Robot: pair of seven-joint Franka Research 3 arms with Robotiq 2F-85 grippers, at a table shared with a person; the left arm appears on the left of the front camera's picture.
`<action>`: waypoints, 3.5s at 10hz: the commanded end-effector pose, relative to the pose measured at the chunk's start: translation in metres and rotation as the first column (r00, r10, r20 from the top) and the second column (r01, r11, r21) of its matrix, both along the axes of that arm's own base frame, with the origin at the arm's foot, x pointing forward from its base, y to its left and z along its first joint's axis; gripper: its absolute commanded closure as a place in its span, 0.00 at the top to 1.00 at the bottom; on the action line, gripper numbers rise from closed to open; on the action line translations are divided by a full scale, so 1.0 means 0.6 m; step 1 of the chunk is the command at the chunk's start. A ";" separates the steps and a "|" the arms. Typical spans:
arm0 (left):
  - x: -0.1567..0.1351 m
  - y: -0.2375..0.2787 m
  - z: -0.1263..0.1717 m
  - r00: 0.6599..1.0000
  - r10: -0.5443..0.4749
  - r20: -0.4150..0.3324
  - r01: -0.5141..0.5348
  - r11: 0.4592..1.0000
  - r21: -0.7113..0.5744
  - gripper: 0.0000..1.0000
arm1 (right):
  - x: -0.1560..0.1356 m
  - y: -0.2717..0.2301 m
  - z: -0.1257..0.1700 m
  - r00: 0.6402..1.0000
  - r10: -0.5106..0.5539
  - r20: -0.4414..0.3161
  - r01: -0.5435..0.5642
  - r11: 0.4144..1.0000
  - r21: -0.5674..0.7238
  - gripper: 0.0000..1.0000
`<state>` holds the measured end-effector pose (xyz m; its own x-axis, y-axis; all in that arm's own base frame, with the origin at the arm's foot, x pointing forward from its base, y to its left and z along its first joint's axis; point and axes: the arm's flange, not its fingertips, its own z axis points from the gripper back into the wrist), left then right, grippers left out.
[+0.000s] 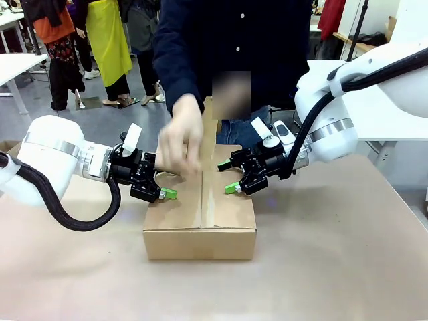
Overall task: Pack the gift set into the box.
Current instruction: Press and hold the closed box until the human finishes sealing it.
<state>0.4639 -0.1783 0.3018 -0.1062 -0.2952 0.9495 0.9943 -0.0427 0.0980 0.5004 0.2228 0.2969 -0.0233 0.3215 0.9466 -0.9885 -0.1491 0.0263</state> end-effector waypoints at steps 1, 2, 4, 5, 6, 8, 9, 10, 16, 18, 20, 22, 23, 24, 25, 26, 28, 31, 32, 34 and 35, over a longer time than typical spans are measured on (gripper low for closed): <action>-0.002 0.001 -0.006 1.000 -0.002 -0.001 0.002 1.000 -0.003 1.00 | 0.000 0.000 -0.003 1.000 -0.003 -0.002 0.003 1.000 -0.002 1.00; -0.002 0.001 -0.006 1.000 -0.002 -0.001 0.002 1.000 -0.003 1.00 | 0.000 0.000 -0.003 1.000 -0.003 -0.002 0.003 1.000 -0.002 1.00; -0.002 0.001 -0.006 1.000 -0.002 -0.001 0.002 1.000 -0.003 1.00 | 0.000 0.000 -0.003 1.000 -0.003 -0.002 0.003 1.000 -0.002 1.00; -0.002 0.001 -0.006 1.000 -0.002 -0.001 0.002 1.000 -0.003 1.00 | 0.000 0.000 -0.003 1.000 -0.003 -0.002 0.003 1.000 -0.002 1.00; -0.002 0.001 -0.006 1.000 -0.002 -0.001 0.002 1.000 -0.003 1.00 | 0.000 0.000 -0.003 1.000 -0.003 -0.002 0.003 1.000 -0.002 1.00; -0.002 0.001 -0.006 1.000 -0.002 -0.001 0.002 1.000 -0.003 1.00 | 0.000 0.000 -0.003 1.000 -0.003 -0.002 0.003 1.000 -0.002 1.00; -0.002 0.001 -0.006 1.000 -0.002 -0.001 0.002 1.000 -0.003 1.00 | 0.000 0.000 -0.003 1.000 -0.003 -0.002 0.003 1.000 -0.002 1.00; -0.002 0.001 -0.006 1.000 -0.002 -0.001 0.002 1.000 -0.003 1.00 | 0.000 0.000 -0.003 1.000 -0.003 -0.002 0.003 1.000 -0.002 1.00; -0.002 0.001 -0.006 1.000 -0.002 -0.001 0.002 1.000 -0.003 1.00 | 0.000 0.000 -0.003 1.000 -0.003 -0.002 0.003 1.000 -0.002 1.00; -0.002 0.001 -0.006 1.000 -0.002 -0.001 0.002 1.000 -0.003 1.00 | 0.000 0.000 -0.003 1.000 -0.003 -0.002 0.003 1.000 -0.002 1.00; -0.002 0.001 -0.006 1.000 -0.002 -0.001 0.002 1.000 -0.003 1.00 | 0.000 0.000 -0.003 1.000 -0.003 -0.002 0.003 1.000 -0.002 1.00; -0.002 0.001 -0.006 1.000 -0.002 -0.001 0.002 1.000 -0.003 1.00 | 0.000 0.000 -0.003 1.000 -0.003 -0.002 0.003 1.000 -0.002 1.00; -0.002 0.001 -0.006 1.000 -0.002 -0.001 0.002 1.000 -0.003 1.00 | 0.000 0.000 -0.003 1.000 -0.003 -0.002 0.003 1.000 -0.002 1.00; -0.002 0.001 -0.006 1.000 -0.002 -0.001 0.002 1.000 -0.003 1.00 | 0.000 0.000 -0.003 1.000 -0.003 -0.002 0.003 1.000 -0.002 1.00; -0.002 0.001 -0.006 1.000 -0.002 -0.001 0.002 1.000 -0.003 1.00 | 0.000 0.000 -0.003 1.000 -0.003 -0.002 0.003 1.000 -0.002 1.00; -0.002 0.001 -0.006 1.000 -0.002 -0.001 0.002 1.000 -0.003 1.00 | 0.000 0.000 -0.003 1.000 -0.003 -0.002 0.003 1.000 -0.002 1.00; -0.002 0.001 -0.006 1.000 -0.002 -0.001 0.002 1.000 -0.003 1.00 | 0.000 0.000 -0.003 1.000 -0.003 -0.002 0.003 1.000 -0.002 1.00; -0.002 0.001 -0.006 1.000 -0.002 -0.001 0.002 1.000 -0.003 1.00 | 0.000 0.000 -0.003 1.000 -0.003 -0.002 0.003 1.000 -0.002 1.00; -0.002 0.001 -0.006 1.000 -0.002 -0.001 0.002 1.000 -0.003 1.00 | 0.000 0.000 -0.003 1.000 -0.003 -0.002 0.003 1.000 -0.002 1.00; -0.002 0.001 -0.006 1.000 -0.002 -0.001 0.002 1.000 -0.003 1.00 | 0.000 0.000 -0.003 1.000 -0.003 -0.002 0.003 1.000 -0.002 1.00; -0.002 0.001 -0.006 1.000 -0.002 -0.001 0.002 1.000 -0.003 1.00 | 0.000 0.000 -0.003 1.000 -0.003 -0.002 0.003 1.000 -0.002 1.00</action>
